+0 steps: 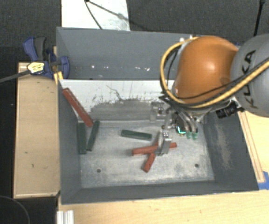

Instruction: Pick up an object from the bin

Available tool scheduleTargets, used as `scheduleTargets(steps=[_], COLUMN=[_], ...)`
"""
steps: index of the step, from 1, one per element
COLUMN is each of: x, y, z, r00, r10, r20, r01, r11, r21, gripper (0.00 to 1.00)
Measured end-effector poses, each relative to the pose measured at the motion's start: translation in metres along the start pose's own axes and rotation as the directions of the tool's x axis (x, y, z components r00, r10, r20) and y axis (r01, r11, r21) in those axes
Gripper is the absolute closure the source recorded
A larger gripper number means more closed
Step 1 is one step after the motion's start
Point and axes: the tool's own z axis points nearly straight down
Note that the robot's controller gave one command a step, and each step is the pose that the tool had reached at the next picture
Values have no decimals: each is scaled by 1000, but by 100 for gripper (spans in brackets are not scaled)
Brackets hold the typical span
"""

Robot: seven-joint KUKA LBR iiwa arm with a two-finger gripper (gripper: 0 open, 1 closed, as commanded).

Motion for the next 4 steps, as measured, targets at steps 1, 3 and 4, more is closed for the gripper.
scheduleTargets(steps=[1,3,4], x=[-66,-58,-55], y=[-12,6,20], z=[131,168,49], r00=[999,998,998], r10=[-34,-61,-63], r20=[-1,4,14], r01=[34,61,63], r11=[999,998,998], r21=[1,0,-1], gripper=[0,100,100])
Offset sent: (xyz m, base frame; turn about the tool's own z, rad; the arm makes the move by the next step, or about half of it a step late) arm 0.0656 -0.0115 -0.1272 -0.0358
